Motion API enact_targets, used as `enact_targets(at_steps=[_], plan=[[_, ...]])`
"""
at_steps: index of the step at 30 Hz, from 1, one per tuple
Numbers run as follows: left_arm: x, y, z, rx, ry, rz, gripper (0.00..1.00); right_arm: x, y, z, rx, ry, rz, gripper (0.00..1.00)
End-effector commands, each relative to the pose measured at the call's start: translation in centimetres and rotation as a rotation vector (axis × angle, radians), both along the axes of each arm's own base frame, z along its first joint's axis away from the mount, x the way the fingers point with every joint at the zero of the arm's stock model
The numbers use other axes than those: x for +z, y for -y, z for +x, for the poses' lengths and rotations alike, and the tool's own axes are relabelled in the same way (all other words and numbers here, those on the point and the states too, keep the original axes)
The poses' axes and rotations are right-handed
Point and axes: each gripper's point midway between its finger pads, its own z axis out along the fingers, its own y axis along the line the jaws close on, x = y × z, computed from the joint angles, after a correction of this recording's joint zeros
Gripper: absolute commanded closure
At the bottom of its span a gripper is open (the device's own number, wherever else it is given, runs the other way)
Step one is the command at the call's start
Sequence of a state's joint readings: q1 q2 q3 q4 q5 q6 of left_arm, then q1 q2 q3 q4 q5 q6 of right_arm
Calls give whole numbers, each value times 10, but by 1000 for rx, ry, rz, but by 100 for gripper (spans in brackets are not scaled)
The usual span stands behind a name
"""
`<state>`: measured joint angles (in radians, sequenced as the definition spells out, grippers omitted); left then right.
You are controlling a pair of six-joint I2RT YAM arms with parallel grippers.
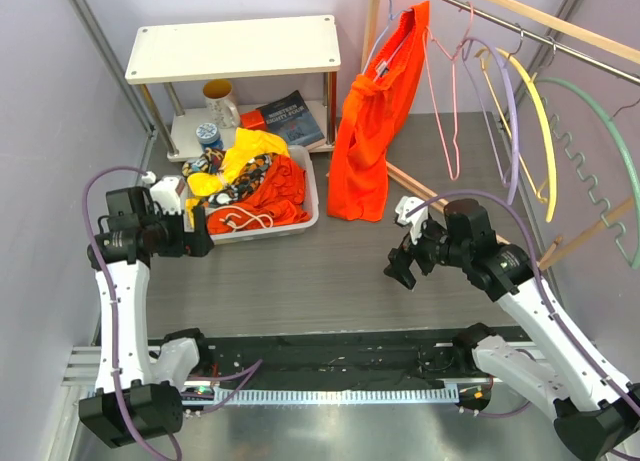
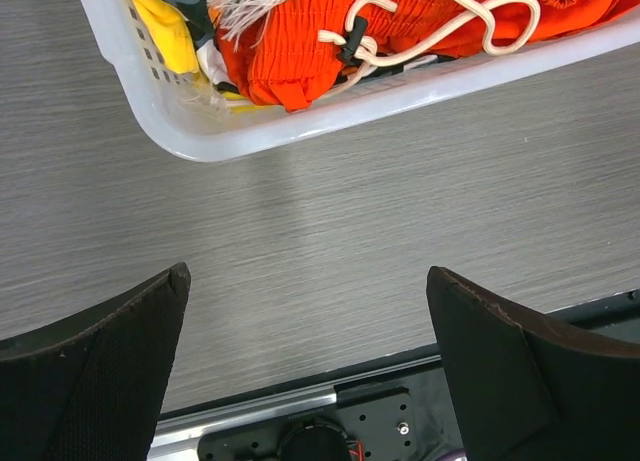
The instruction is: Place the shorts on the hanger
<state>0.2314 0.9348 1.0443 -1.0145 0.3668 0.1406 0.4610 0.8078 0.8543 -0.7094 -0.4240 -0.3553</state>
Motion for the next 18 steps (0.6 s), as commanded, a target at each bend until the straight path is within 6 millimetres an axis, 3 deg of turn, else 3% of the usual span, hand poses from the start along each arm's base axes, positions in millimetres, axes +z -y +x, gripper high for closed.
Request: enact_targets(at_steps=[1, 5, 8, 10, 11, 13, 14, 17, 18], plan=[[13, -3, 16, -29, 43, 17, 0, 8, -3, 8, 5, 33, 7, 0], [45, -15, 50, -22, 100, 52, 0, 10, -8, 13, 7, 19, 16, 0], [51, -19, 81, -4, 79, 14, 0, 13, -10, 17, 5, 21, 20, 1], [75, -21, 104, 26, 130, -18, 0, 14, -12, 19, 5, 17, 23, 0], [67, -22, 119, 32, 98, -43, 0, 17, -13, 21, 6, 18, 26, 0], [86, -22, 142, 43, 143, -75, 1, 19, -15, 23, 2, 15, 30, 0], [80, -23, 154, 46, 127, -91, 2, 19, -15, 24, 3, 16, 29, 0], [92, -15, 177, -5, 168, -134, 4, 21, -16, 27, -1, 18, 27, 0], [83, -13, 186, -12, 146, -144, 5, 20, -16, 28, -1, 14, 26, 0]])
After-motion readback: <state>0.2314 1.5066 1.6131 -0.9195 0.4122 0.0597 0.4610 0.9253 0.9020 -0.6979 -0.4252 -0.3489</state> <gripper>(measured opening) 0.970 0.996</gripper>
